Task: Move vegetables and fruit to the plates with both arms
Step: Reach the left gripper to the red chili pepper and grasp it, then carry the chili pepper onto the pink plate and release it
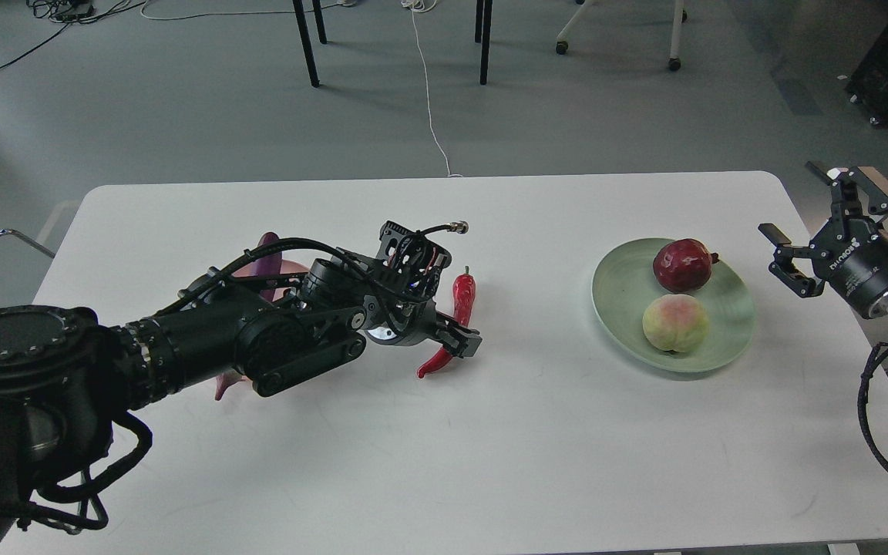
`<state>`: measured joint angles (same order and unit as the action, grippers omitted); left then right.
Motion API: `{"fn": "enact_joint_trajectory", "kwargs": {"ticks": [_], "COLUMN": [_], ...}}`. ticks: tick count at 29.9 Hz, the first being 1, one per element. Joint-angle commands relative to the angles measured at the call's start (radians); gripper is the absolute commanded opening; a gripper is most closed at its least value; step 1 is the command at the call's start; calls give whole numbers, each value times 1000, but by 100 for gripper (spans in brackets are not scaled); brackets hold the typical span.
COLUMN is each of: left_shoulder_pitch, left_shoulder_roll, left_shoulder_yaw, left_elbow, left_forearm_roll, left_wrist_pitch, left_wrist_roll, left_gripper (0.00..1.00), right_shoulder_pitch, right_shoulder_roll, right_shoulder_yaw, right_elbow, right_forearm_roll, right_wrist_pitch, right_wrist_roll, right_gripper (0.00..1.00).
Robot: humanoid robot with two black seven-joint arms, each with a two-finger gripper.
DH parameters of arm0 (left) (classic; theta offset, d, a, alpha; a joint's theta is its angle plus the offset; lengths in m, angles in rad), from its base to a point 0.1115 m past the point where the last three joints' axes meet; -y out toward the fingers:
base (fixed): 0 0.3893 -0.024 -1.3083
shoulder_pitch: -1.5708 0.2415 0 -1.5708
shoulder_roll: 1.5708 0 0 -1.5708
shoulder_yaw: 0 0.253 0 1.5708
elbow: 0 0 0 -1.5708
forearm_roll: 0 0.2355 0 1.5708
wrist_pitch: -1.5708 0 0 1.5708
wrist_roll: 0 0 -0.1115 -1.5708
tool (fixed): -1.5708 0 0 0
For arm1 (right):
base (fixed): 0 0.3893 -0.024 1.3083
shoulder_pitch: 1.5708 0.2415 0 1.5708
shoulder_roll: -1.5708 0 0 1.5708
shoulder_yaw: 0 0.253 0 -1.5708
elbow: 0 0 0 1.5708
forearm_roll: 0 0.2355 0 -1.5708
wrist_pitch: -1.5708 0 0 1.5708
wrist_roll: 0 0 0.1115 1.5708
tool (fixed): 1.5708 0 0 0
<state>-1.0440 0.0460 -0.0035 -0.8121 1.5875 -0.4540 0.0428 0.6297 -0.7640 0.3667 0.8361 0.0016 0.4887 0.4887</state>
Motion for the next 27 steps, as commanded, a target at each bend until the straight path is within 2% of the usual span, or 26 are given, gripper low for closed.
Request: {"fn": "enact_joint_trajectory", "kwargs": {"ticks": [1,10,14,16,21,24,27], "left_shoulder_pitch": [2,-10,-24,-48,-68,-67,-51], "left_shoulder_roll": [-2,-22,-8,34,208,316,420], "left_shoulder_yaw": [-1,-6,-26,-50,-89,-95,-93], "left_elbow": [-1,-13,-30,-53,-200,-307,-398], "left_forearm_roll": [-3,-9,-55,-119,-358,-451,-530], "left_wrist_pitch": [-3,-5,2,0,3,11,76], "left_wrist_roll": [0,2,14,40,181,236,284], "left_gripper": [31,16,16,16,16,16,17], "right_shoulder_pitch": [1,-1,-1,-1,-1,-1,-1], "right_shoulder_roll": [2,5,3,3,8,12,20], "right_shoulder_yaw": [0,-2,0,0,0,0,-2], "right_elbow": [0,0,0,0,5,5,5], "right_forearm_roll": [0,0,0,0,-3,-3,-3], "right_wrist_pitch": [0,0,0,0,0,0,0], "right_wrist_roll": [0,0,0,0,0,0,0], "right_gripper": [98,98,98,98,98,98,98]}}
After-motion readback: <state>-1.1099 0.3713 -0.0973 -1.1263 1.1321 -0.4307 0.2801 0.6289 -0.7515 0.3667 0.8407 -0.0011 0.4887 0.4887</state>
